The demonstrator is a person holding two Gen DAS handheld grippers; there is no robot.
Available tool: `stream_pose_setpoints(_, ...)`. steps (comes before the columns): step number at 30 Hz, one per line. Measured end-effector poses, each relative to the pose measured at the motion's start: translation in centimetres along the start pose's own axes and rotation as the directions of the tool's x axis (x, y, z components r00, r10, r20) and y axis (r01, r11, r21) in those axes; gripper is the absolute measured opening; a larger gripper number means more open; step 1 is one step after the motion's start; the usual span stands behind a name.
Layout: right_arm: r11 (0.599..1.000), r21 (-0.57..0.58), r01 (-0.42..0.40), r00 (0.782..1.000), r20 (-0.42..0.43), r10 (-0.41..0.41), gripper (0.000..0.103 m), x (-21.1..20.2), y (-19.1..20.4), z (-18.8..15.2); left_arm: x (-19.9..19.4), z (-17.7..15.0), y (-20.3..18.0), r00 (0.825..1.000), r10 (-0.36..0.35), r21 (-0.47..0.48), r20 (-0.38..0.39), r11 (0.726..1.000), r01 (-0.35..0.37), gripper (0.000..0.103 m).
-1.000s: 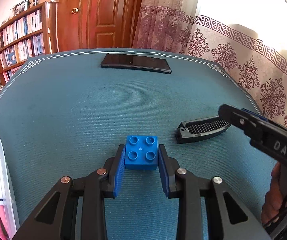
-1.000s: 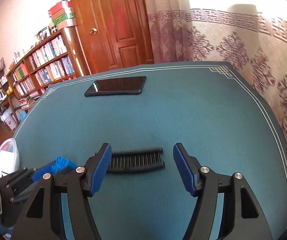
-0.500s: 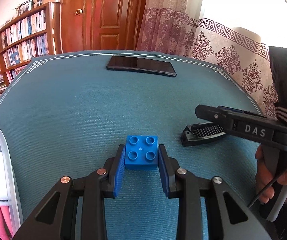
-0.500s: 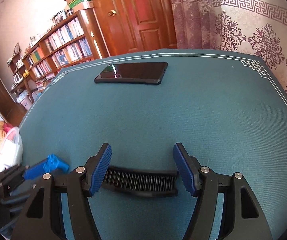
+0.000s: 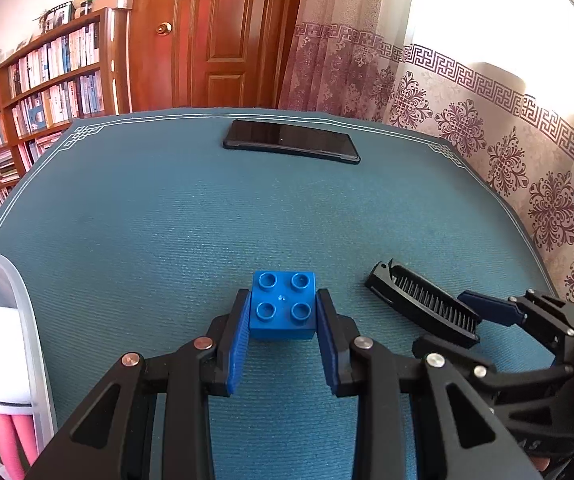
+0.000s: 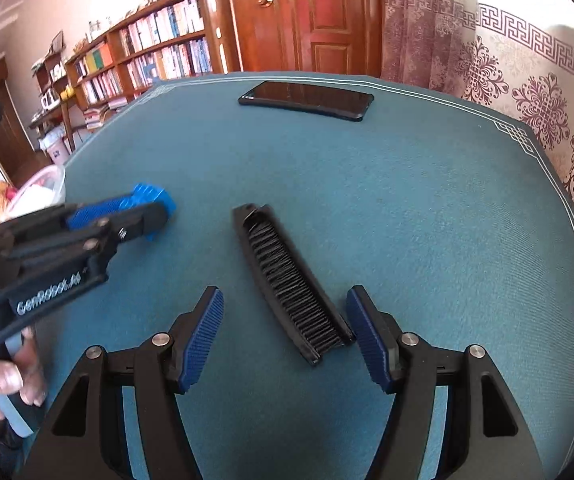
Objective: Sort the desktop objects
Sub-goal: 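Grasp the black comb with the right gripper and lift it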
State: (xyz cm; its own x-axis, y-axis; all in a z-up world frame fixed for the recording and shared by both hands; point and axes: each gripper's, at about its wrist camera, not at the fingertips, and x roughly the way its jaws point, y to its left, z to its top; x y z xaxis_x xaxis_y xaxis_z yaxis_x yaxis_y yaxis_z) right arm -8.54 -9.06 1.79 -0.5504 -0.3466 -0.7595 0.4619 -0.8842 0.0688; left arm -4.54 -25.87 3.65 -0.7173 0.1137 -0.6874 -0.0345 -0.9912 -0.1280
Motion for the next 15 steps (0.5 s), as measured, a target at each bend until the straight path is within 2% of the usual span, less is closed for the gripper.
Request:
stream_pose_setpoints(5, 0.999, -0.009, 0.047, 0.999, -0.007, -0.047, 0.067, 0.0, 1.0, -0.1, 0.1, 0.0, -0.2, 1.000, -0.008, 0.008, -0.005, 1.000, 0.008, 0.035)
stream_pose_setpoints(15, 0.988, -0.002, 0.151, 0.988, 0.030, -0.151, 0.036, 0.9, 1.0, 0.9, 0.3, -0.1, 0.0, 0.999, -0.030, -0.008, -0.018, 1.000, 0.030, 0.035)
